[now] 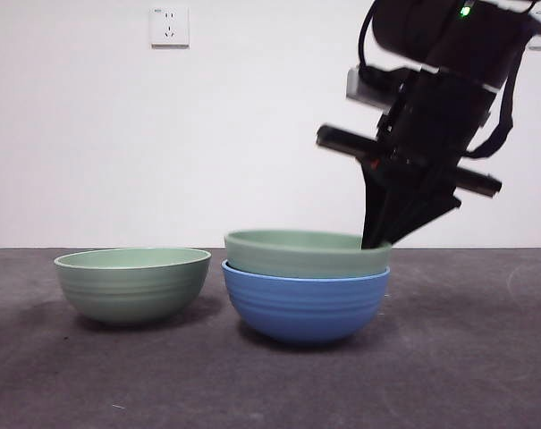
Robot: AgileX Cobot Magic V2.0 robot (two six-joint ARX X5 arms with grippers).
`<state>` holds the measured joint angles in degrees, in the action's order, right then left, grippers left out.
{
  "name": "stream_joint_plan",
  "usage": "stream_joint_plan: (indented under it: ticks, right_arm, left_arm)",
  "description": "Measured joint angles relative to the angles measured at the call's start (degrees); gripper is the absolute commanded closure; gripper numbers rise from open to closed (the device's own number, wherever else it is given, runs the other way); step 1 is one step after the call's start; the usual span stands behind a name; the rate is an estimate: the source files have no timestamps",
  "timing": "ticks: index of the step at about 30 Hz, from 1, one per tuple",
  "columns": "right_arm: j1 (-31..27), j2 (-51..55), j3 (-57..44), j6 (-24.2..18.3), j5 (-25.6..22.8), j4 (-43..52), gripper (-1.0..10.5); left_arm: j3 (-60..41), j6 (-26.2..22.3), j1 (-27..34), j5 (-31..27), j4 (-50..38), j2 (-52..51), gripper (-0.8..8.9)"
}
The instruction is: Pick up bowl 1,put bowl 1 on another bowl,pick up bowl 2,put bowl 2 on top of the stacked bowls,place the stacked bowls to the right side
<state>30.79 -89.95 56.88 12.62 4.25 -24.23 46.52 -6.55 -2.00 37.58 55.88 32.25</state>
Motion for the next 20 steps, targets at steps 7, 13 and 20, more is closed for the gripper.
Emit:
stream_joint_plan:
  ticks: [7, 13, 20]
  right_arm:
    - [0.0, -0.6, 0.0, 0.0, -0.1, 0.3, 8.5]
    - [0.1, -0.5, 0.0, 0.0, 1.4, 0.2, 6.9]
    - [0.3, 5.4, 0.0, -0.1, 3.0, -0.2, 6.9]
  left_arm:
    - [0.0, 0.0, 0.0, 0.0, 0.0, 0.0, 1.26]
    - [0.0, 0.0, 0.0, -0.1, -0.1, 1.7, 1.26]
    - [0.0, 0.0, 0.0, -0.8, -2.1, 6.1, 1.26]
